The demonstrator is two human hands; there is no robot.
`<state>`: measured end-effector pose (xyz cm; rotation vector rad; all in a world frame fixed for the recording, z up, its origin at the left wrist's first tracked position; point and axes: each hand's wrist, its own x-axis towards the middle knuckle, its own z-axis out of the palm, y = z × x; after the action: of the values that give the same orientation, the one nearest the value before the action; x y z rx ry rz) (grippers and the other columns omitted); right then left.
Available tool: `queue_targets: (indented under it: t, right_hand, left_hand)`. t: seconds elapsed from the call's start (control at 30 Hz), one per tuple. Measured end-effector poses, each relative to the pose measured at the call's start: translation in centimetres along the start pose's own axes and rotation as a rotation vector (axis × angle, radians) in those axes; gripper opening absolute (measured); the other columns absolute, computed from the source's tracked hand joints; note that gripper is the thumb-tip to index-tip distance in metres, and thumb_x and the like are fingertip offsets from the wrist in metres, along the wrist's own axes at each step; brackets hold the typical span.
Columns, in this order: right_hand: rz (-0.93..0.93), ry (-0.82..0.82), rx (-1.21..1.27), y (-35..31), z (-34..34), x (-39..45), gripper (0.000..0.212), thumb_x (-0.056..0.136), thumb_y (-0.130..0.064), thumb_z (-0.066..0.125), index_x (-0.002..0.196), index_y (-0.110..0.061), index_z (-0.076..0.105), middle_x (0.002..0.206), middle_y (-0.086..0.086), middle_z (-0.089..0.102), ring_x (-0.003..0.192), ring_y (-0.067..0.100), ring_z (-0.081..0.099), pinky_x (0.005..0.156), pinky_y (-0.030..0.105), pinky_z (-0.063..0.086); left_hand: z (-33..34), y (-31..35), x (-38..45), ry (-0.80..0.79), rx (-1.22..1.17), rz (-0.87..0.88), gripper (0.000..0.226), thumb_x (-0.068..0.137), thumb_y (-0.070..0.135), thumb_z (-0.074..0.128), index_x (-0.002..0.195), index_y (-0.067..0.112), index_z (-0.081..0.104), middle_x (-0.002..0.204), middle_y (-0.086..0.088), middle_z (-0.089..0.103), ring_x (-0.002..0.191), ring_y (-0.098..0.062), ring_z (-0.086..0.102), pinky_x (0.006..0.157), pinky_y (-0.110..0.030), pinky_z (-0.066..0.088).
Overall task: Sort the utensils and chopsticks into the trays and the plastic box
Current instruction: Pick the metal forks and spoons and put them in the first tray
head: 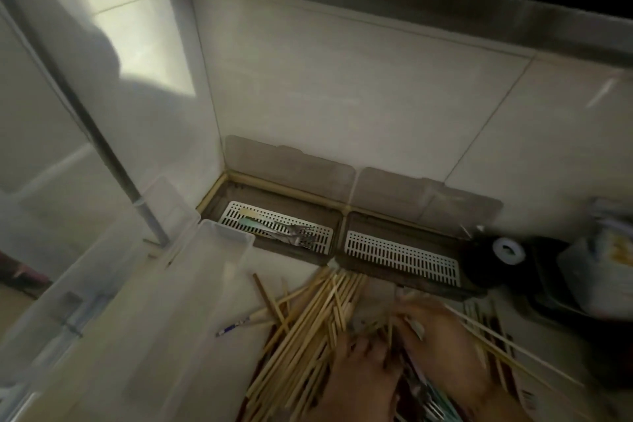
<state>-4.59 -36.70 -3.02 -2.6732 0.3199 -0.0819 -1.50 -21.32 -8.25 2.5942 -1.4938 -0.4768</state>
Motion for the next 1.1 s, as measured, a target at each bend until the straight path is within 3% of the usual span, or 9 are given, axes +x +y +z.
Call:
queue_targets:
  t: [0.1, 0.23, 0.37, 0.53, 0.67, 0.77, 0.93, 1.03, 1.1]
  right_hand:
    - [0.172, -0.126, -0.006, 2.1, 0.0, -5.7, 0.021, 0.076, -0.020, 0.076, 0.084, -0.040, 0.072, 0.085, -0.016, 0.068, 0.085, 0.007, 0.064, 0.070, 0.008, 0.041]
    - [0.222, -0.071, -0.022, 3.0, -0.1, -9.9, 0.035, 0.057, -0.022, 0.088, 0.082, -0.041, 0.073, 0.084, -0.016, 0.069, 0.078, 0.008, 0.067, 0.064, 0.011, 0.047]
    - [0.233, -0.114, -0.056, 3.9, 1.1, -11.9, 0.035, 0.074, -0.030, 0.073, 0.108, -0.040, 0.068, 0.104, -0.013, 0.066, 0.104, 0.013, 0.057, 0.085, 0.019, 0.045]
    - [0.184, -0.048, -0.078, 4.3, 1.7, -12.6, 0.046, 0.053, -0.023, 0.087, 0.095, -0.035, 0.071, 0.085, -0.014, 0.067, 0.081, 0.017, 0.064, 0.065, 0.024, 0.055]
    - [0.224, 0.052, -0.030, 4.6, 2.0, -12.7, 0.037, 0.061, -0.013, 0.084, 0.091, -0.030, 0.071, 0.078, -0.012, 0.068, 0.077, 0.018, 0.064, 0.063, 0.029, 0.056]
    - [0.339, 0.094, 0.125, 4.3, 2.2, -12.6, 0.025, 0.072, -0.021, 0.077, 0.091, -0.036, 0.071, 0.076, -0.015, 0.059, 0.079, 0.008, 0.062, 0.072, 0.023, 0.053]
    - [0.483, 0.133, 0.195, 3.6, 2.8, -12.2, 0.013, 0.074, -0.028, 0.079, 0.083, -0.034, 0.071, 0.075, -0.016, 0.057, 0.072, 0.002, 0.057, 0.068, 0.019, 0.049]
    - [0.668, 0.187, 0.405, 3.9, 2.5, -11.7, 0.027, 0.079, -0.019, 0.074, 0.072, -0.043, 0.064, 0.076, -0.020, 0.065, 0.073, -0.002, 0.060, 0.066, 0.015, 0.044]
    - [0.743, 0.277, 0.493, 4.6, 2.0, -11.9, 0.032, 0.078, -0.013, 0.073, 0.069, -0.043, 0.064, 0.075, -0.018, 0.067, 0.075, 0.005, 0.063, 0.072, 0.024, 0.047]
  left_hand:
    - [-0.3, 0.3, 0.5, -0.036, -0.098, -0.003, 0.052, 0.091, 0.034, 0.048, 0.138, 0.018, 0.037, 0.137, -0.014, 0.039, 0.132, -0.037, 0.030, 0.111, -0.059, 0.003]
    - [-0.4, 0.8, -0.1, 0.015, -0.111, -0.017, 0.044, 0.088, 0.035, 0.050, 0.131, 0.029, 0.042, 0.131, -0.002, 0.043, 0.128, -0.027, 0.036, 0.109, -0.052, 0.010]
    - [-0.4, 0.8, -0.4, 0.068, -0.135, -0.049, 0.040, 0.088, 0.041, 0.049, 0.128, 0.037, 0.043, 0.127, 0.008, 0.046, 0.126, -0.017, 0.037, 0.107, -0.045, 0.012]
    - [-0.7, 0.8, -0.4, 0.064, -0.155, -0.084, 0.040, 0.087, 0.044, 0.052, 0.127, 0.039, 0.048, 0.128, 0.013, 0.049, 0.126, -0.012, 0.039, 0.107, -0.040, 0.011]
    - [-0.4, 0.9, -0.4, 0.098, -0.177, -0.109, 0.037, 0.086, 0.045, 0.054, 0.122, 0.040, 0.051, 0.123, 0.017, 0.051, 0.123, -0.009, 0.041, 0.106, -0.036, 0.012]
    - [-0.2, 0.9, -0.4, 0.115, -0.181, -0.117, 0.037, 0.084, 0.046, 0.054, 0.121, 0.040, 0.051, 0.121, 0.018, 0.051, 0.123, -0.008, 0.041, 0.105, -0.035, 0.010]
    - [0.1, 1.0, -0.4, 0.124, -0.181, -0.111, 0.040, 0.084, 0.046, 0.053, 0.124, 0.040, 0.050, 0.122, 0.016, 0.051, 0.124, -0.009, 0.040, 0.105, -0.036, 0.007]
    - [-0.2, 1.1, -0.4, 0.115, -0.201, -0.113, 0.040, 0.085, 0.048, 0.051, 0.124, 0.040, 0.049, 0.121, 0.016, 0.051, 0.123, -0.009, 0.041, 0.104, -0.037, 0.012]
    - [-0.5, 1.1, -0.3, 0.118, -0.230, -0.121, 0.038, 0.085, 0.047, 0.051, 0.122, 0.040, 0.050, 0.119, 0.016, 0.052, 0.121, -0.009, 0.043, 0.103, -0.039, 0.018]
